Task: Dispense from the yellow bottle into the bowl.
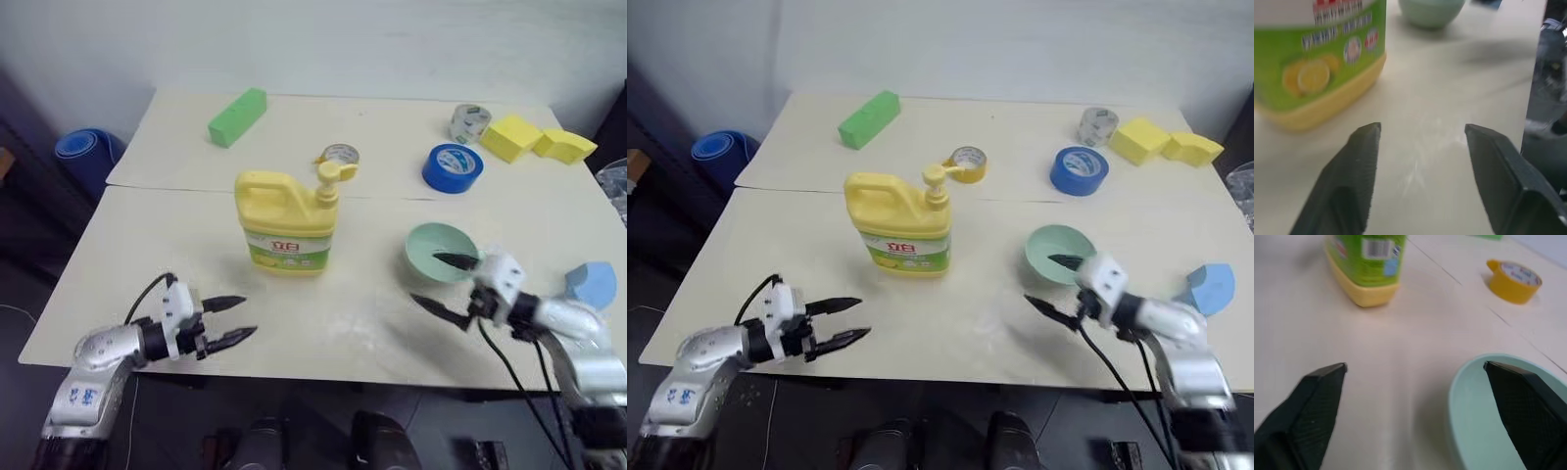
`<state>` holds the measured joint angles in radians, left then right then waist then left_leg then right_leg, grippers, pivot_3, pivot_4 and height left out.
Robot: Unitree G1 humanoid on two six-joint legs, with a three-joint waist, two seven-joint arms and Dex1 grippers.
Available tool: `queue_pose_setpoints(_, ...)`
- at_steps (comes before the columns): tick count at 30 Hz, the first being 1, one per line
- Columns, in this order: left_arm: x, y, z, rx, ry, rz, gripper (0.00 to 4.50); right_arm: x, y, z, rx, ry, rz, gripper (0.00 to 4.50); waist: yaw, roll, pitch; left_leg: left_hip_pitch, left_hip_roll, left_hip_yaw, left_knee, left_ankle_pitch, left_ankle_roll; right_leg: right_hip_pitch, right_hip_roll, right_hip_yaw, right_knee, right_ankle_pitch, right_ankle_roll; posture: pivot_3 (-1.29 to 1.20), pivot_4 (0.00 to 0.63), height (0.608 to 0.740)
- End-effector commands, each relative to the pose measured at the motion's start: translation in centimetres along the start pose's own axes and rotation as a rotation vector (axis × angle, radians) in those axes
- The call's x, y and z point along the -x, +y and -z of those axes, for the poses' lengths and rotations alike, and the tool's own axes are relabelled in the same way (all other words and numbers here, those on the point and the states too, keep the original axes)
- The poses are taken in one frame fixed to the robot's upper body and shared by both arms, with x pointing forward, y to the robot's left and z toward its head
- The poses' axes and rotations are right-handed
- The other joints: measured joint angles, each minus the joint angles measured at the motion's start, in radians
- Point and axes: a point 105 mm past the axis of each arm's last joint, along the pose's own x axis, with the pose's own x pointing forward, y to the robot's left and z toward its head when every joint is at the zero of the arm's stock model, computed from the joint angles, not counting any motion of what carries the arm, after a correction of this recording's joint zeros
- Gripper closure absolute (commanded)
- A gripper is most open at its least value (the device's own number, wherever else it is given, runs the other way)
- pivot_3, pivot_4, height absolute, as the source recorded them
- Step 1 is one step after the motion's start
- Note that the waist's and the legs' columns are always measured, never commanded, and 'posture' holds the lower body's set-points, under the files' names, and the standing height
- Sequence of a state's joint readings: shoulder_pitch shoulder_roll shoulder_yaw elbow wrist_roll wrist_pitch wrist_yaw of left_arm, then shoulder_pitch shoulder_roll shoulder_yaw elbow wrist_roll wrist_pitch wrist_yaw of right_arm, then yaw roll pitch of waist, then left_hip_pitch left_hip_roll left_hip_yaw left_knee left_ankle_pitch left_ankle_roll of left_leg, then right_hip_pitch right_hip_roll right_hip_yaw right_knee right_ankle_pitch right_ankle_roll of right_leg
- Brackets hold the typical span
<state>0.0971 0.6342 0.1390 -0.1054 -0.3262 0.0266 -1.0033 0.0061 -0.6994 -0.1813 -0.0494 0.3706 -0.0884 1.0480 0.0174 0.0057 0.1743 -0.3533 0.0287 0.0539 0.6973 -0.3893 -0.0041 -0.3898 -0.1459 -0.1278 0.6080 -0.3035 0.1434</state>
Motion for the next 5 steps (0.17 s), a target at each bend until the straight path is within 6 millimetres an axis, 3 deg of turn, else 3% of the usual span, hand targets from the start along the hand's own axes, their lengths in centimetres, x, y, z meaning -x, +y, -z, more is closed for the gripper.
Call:
queue_pose_setpoints(1,1.3,-0.3,1.9,-0.08,0.059,-0.053,0.4,2.9,0.9,-0.3,0.001,-0.003,-0.02,0.0,0.004,0.0,0.0,0.001,0.0,0.001,0.0,0.0,0.0,0.0,0.0,0.001,0.0,0.0,0.0,0.0,0.15,0.74)
queue_pose_setpoints(2,1.6,-0.3,2.2,-0.084,0.06,-0.066,0.1,3.7,1.4,0.4,0.008,0.013,-0.023,0.0,0.006,0.0,0.0,0.0,0.0,0.003,0.0,0.0,0.0,0.0,0.0,0.002,-0.002,0.0,0.0,0.0,0.15,0.74)
queue_pose_setpoints(5,1.7,0.3,2.6,-0.124,0.058,-0.136,0.04,5.9,2.5,2.9,0.035,0.082,0.017,0.0,0.009,0.0,0.0,0.002,0.0,0.004,0.001,0.0,0.001,0.003,0.0,0.003,-0.004,0.001,-0.002,0.0,0.15,0.74)
